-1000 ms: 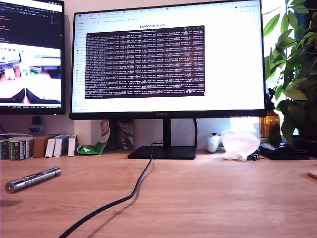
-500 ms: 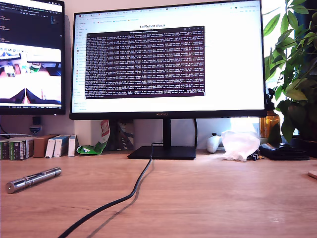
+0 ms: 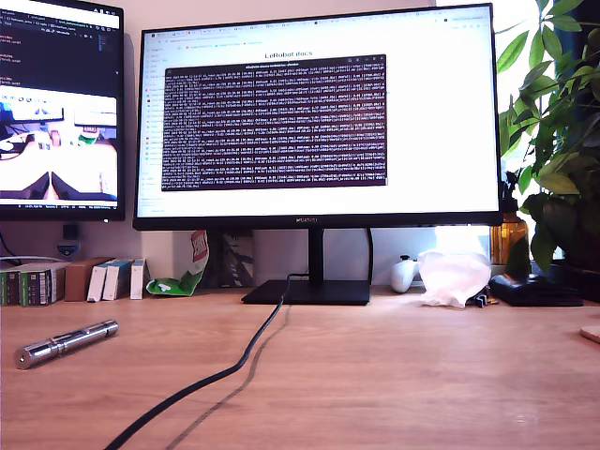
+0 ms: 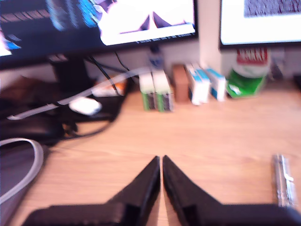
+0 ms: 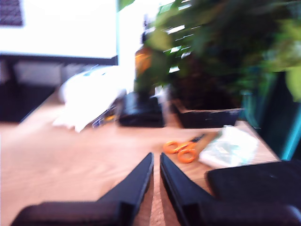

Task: Pick the metallic laser pointer with your right arm, pass it to your left arm, then place it down to the left side of the table

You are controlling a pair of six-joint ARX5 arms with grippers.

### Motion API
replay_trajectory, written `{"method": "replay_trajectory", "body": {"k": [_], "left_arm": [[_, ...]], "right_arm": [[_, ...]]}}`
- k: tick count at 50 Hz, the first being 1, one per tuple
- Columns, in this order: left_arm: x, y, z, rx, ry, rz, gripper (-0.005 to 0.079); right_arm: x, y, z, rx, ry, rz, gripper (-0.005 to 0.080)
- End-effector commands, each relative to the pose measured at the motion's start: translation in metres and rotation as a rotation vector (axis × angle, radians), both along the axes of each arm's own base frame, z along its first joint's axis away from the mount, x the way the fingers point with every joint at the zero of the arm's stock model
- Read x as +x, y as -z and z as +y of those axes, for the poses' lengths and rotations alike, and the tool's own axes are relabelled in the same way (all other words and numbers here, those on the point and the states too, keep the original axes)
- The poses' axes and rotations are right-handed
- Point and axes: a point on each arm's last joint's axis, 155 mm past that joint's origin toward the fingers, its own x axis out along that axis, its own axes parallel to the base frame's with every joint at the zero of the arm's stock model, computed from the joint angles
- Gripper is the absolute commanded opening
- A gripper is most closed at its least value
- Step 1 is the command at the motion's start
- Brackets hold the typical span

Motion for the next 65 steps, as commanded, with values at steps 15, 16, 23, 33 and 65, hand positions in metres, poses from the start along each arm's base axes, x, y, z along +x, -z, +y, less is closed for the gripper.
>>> {"method": "replay_trajectory", "body": {"k": [15, 16, 23, 33, 65], "left_arm": [[0.001, 0.013, -0.003, -0.007, 0.008, 0.018, -0.0018], [0.001, 0.012, -0.003, -0.008, 0.008, 0.017, -0.0018], [0.001, 0.011, -0.003, -0.008, 0.008, 0.013, -0.0018], [0.001, 0.011, -0.003, -0.012, 0.008, 0.01, -0.0019], [-0.001, 0.021, -0.004, -0.021, 0.01, 0.048, -0.0018]], "right_arm": [[-0.009, 0.004, -0.011, 0.028, 0.057, 0.0, 0.0036], [-0.01, 0.004, -0.011, 0.033, 0.058, -0.002, 0.0036], [-0.015, -0.004, -0.012, 0.047, 0.059, -0.042, 0.0036], [-0.026, -0.004, -0.031, 0.071, 0.163, -0.057, 0.0036], [-0.02, 0.014, 0.012, 0.081, -0.074, 0.032, 0.0036]]}}
